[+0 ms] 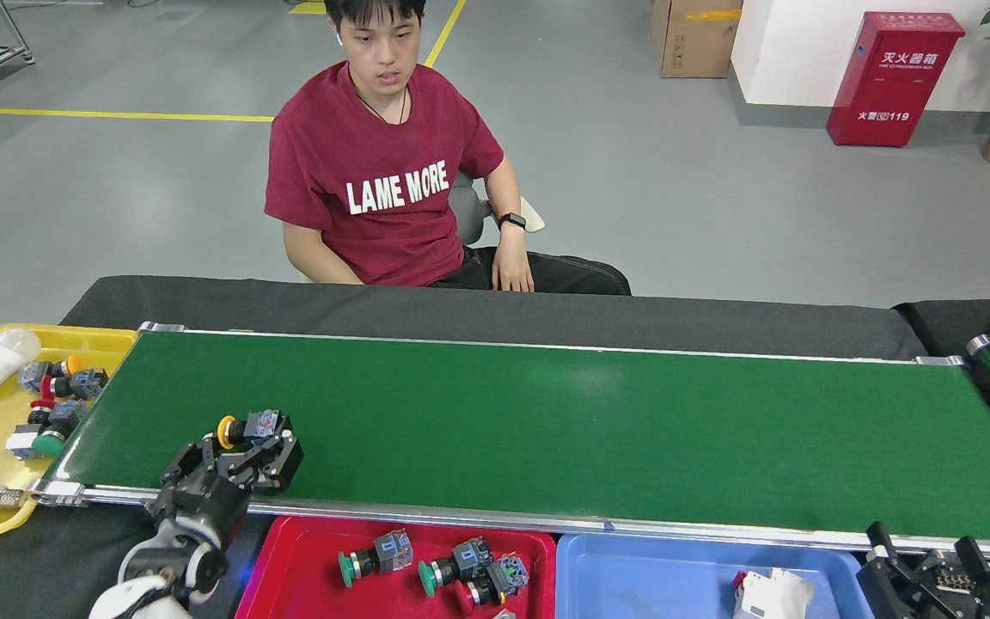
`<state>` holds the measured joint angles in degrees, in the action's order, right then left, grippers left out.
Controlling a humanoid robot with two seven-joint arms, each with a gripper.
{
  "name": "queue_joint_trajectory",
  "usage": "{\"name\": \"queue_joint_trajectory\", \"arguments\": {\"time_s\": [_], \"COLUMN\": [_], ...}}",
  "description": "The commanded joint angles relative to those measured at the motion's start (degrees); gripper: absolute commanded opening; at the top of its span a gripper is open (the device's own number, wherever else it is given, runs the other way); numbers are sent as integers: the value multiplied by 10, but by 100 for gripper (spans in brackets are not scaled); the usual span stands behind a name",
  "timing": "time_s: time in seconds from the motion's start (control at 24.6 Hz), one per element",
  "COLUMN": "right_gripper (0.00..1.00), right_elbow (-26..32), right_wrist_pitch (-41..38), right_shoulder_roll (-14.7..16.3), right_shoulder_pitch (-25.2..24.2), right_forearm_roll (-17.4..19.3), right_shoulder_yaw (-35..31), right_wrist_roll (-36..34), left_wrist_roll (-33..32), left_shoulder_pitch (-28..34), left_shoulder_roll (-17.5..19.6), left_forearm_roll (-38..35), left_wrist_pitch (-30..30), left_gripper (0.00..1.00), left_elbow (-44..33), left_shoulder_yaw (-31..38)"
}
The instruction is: Pick switch part from conveyor to tray
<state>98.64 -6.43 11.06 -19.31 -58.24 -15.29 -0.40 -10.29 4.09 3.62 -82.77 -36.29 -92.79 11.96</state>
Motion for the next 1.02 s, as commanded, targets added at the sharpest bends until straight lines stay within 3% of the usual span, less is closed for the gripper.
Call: {"name": "queue_joint_trajectory", "arguments": {"time_s": [0.0,0.04,0.28,0.45,0.49,0.57,0.69,0.85,0.97], "right_gripper": [96,96,96,96,96,96,98,99,99], "right_elbow": [8,8,8,8,8,7,9,5,4], "right_wrist_pitch": [-2,-1,-1,3,3,4,3,2,3], "right_shoulder_roll": [2,2,4,2,1,0,4,41,29], "right_shoulder_pitch": [4,5,8,31,39,58,60,60,59], "right_forearm_roll": [0,0,0,-2,-1,-1,-4,-43,-43], "right_shoulder_yaw": [-2,-2,-2,0,5,16,19,18,15], "right_wrist_roll": [0,0,0,9,17,45,52,52,52], "left_wrist_roll": [4,3,3,4,5,6,6,40,94], "left_shoulder_pitch": [54,79,107,97,93,91,89,89,87], "left_shoulder_roll": [1,-5,-11,-46,-53,-51,-46,-31,-33], "left_forearm_roll": [17,16,21,22,20,19,18,2,-78], "left_wrist_pitch": [-87,-87,-87,-87,-77,17,90,96,99], "left_gripper": [65,100,100,100,100,100,100,99,98], "left_elbow": [-71,-88,-89,-89,-86,-64,-49,-51,-55], "left_shoulder_yaw": [8,11,16,100,124,173,186,185,185]}}
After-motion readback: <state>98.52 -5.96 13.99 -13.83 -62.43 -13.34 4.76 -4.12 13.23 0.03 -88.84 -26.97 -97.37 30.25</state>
